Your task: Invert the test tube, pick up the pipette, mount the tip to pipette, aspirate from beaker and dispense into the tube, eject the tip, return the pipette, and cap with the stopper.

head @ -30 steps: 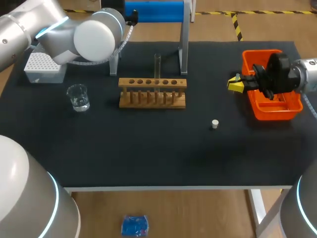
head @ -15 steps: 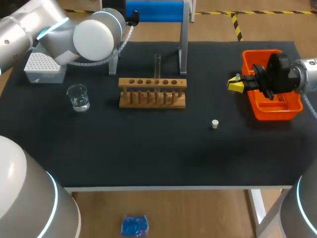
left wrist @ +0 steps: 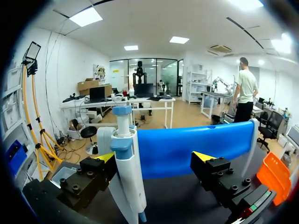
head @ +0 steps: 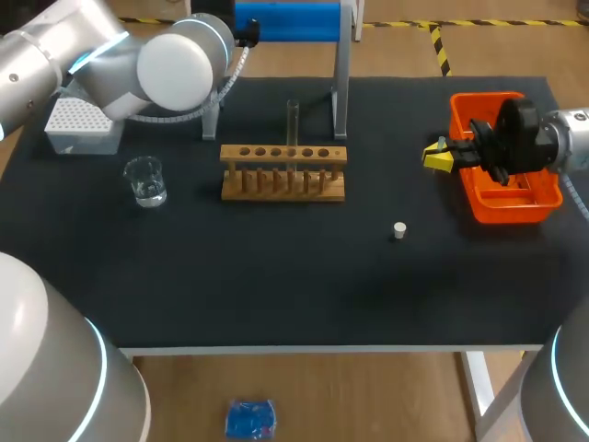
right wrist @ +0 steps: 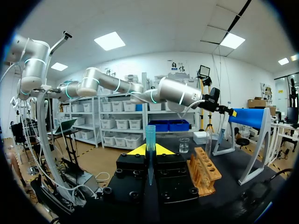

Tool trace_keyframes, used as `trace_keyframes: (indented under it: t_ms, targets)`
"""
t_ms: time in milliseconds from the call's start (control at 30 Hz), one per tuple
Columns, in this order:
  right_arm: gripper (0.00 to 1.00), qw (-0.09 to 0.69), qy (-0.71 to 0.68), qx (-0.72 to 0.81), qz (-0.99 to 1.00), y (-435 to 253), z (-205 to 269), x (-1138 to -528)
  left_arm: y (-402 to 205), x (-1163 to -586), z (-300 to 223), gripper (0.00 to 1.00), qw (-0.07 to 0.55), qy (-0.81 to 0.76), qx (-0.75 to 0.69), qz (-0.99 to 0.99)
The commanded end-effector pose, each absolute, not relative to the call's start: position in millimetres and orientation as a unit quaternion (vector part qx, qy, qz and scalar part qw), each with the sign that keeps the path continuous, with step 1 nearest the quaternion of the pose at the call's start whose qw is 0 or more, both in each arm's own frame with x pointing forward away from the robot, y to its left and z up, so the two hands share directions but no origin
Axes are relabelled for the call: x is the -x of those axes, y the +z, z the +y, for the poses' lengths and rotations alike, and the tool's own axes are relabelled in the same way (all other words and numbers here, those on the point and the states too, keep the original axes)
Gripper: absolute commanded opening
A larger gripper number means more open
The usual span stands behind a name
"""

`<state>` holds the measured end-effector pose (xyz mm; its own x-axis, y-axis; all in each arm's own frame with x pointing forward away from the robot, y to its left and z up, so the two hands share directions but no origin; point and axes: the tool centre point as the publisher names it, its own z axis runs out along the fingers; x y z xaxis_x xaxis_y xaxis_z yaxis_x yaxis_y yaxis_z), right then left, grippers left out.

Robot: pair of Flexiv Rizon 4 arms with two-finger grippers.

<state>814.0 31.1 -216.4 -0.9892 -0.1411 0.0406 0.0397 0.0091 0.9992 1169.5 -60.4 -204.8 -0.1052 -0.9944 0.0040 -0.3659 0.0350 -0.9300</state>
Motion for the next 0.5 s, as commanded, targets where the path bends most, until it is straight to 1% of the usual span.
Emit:
trace_keyframes:
  t_ms: [33, 433, 467, 500]
  targets:
    - [0.0, 0.065, -0.702, -0.036, -0.708, -215.8, 30.1, -814.1, -204.3, -1172.3, -59.7, 1.0, 0.373, -0.417, 0.556, 0.615]
    - [0.0, 0.065, -0.702, -0.036, -0.708, -215.8, 30.1, -814.1, -208.1, -1173.7, -57.2, 1.0, 0.374, -0.413, 0.561, 0.612]
    - [0.0, 0.065, -0.702, -0.036, -0.708, -215.8, 30.1, -814.1, -208.4, -1173.7, -57.1, 0.84, 0.374, -0.413, 0.562, 0.611]
    - [0.0, 0.065, -0.702, -0.036, -0.708, -215.8, 30.1, -814.1, -208.5, -1173.7, -57.1, 0.76, 0.374, -0.413, 0.562, 0.611]
